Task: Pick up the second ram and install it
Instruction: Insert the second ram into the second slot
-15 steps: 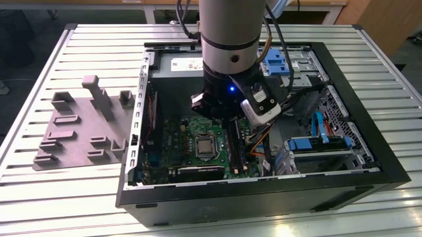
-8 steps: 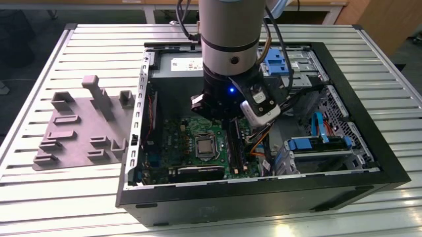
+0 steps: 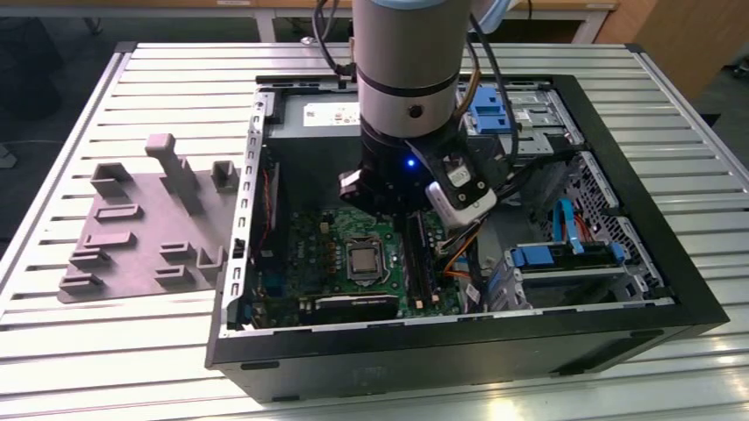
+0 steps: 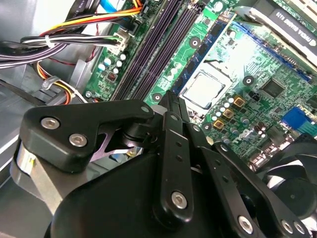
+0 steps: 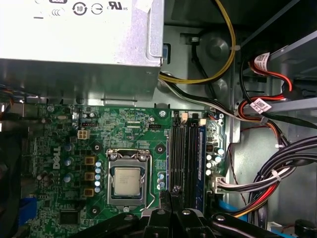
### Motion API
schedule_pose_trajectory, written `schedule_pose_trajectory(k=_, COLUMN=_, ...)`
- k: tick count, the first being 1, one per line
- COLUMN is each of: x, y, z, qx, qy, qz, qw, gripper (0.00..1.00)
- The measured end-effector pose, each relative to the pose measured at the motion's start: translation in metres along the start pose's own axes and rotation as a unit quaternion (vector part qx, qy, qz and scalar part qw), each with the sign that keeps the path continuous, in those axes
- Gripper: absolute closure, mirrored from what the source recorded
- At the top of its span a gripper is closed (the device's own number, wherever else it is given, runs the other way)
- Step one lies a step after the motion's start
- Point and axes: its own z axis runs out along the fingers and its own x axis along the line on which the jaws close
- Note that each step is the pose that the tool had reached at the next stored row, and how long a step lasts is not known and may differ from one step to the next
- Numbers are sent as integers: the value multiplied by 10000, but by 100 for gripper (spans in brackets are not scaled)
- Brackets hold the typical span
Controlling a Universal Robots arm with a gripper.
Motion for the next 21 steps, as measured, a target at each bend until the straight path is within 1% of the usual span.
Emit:
schedule_pose_trajectory(k=8, x=-5, y=-1, z=35, qx=-1, qy=0, qz=1, qw=10000, gripper=89)
schedule_pose_trajectory(k=21, x=-51, y=-4, z=89, qx=1, qy=0, qz=12, qw=10000, gripper=89)
